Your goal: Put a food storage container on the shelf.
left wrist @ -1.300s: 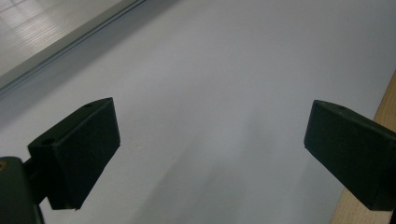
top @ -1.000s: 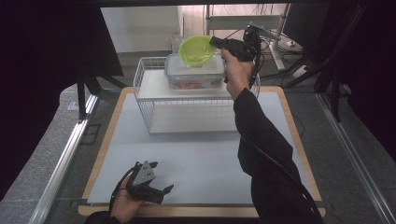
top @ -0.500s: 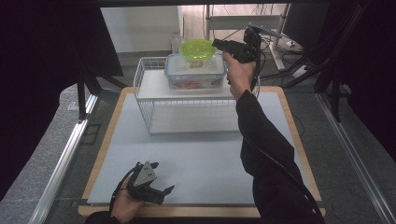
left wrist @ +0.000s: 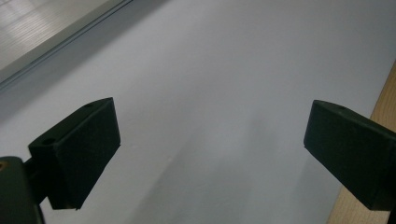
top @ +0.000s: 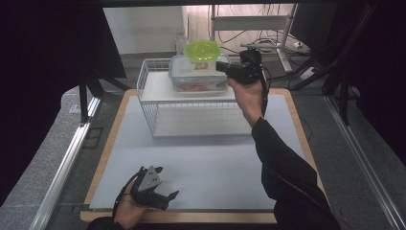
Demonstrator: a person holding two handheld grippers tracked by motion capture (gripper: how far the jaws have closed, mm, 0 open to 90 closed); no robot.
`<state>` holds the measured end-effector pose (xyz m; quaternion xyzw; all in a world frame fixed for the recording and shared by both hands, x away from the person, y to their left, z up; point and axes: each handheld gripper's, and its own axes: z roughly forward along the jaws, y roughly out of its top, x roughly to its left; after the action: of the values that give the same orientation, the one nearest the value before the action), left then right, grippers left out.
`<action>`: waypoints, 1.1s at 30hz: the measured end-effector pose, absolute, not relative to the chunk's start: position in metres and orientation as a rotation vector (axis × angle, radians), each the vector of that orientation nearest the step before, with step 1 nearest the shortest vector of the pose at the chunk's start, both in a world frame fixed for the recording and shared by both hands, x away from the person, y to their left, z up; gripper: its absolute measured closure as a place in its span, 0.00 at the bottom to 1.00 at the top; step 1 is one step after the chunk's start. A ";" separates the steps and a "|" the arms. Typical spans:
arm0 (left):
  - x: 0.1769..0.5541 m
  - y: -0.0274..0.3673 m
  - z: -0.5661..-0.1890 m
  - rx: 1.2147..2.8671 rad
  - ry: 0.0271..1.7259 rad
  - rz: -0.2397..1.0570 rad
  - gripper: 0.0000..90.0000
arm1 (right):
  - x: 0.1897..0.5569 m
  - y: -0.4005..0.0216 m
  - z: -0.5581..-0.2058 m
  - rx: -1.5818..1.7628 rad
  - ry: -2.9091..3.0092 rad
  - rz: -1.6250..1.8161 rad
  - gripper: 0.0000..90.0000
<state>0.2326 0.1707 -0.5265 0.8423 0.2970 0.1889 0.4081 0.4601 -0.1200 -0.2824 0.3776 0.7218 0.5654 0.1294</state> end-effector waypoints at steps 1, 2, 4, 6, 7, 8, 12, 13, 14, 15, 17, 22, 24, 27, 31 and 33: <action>0.233 0.171 -0.527 2.123 0.749 0.476 0.04 | 0.459 -0.114 -0.284 1.072 2.130 1.609 1.00; 0.233 0.171 -0.527 2.123 0.748 0.476 0.04 | 0.459 -0.110 -0.285 1.058 2.142 1.592 1.00; 0.233 0.171 -0.527 2.124 0.747 0.476 0.04 | 0.459 -0.104 -0.287 1.044 2.158 1.574 1.00; 0.233 0.171 -0.527 2.124 0.746 0.475 0.04 | 0.462 -0.098 -0.287 1.036 2.168 1.556 1.00; 0.233 0.171 -0.527 2.124 0.746 0.475 0.04 | 0.464 -0.097 -0.288 1.037 2.176 1.552 1.00; 0.232 0.171 -0.527 2.124 0.746 0.475 0.04 | 0.465 -0.095 -0.288 1.045 2.179 1.549 1.00; 0.232 0.171 -0.527 2.123 0.746 0.473 0.04 | 0.469 -0.091 -0.288 1.050 2.189 1.551 1.00; 0.232 0.171 -0.527 2.125 0.745 0.474 0.04 | 0.469 -0.089 -0.289 1.054 2.190 1.551 1.00; 0.232 0.171 -0.527 2.125 0.745 0.475 0.04 | 0.470 -0.088 -0.289 1.049 2.193 1.549 1.00; 0.232 0.171 -0.527 2.125 0.745 0.474 0.04 | 0.470 -0.087 -0.289 1.049 2.196 1.550 1.00; 0.232 0.170 -0.527 2.125 0.744 0.475 0.04 | 0.470 -0.084 -0.288 1.044 2.201 1.553 1.00; 0.232 0.171 -0.526 2.120 0.745 0.477 0.04 | 0.465 -0.083 -0.289 1.020 2.214 1.553 0.96; 0.232 0.172 -0.526 2.119 0.747 0.474 0.04 | 0.462 -0.084 -0.291 1.009 2.221 1.556 0.90; 0.232 0.172 -0.526 2.112 0.751 0.469 0.04 | 0.453 -0.087 -0.296 0.980 2.234 1.570 0.76; 0.232 0.171 -0.526 2.115 0.751 0.469 0.04 | 0.442 -0.090 -0.303 0.942 2.260 1.559 0.59; 0.232 0.171 -0.526 2.115 0.750 0.470 0.04 | 0.436 -0.092 -0.305 0.922 2.269 1.555 0.53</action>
<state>0.2321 0.1714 -0.5259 0.8407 0.2979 0.1867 0.4118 0.4357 -0.0919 -0.3055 0.3155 0.7764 0.5322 0.1200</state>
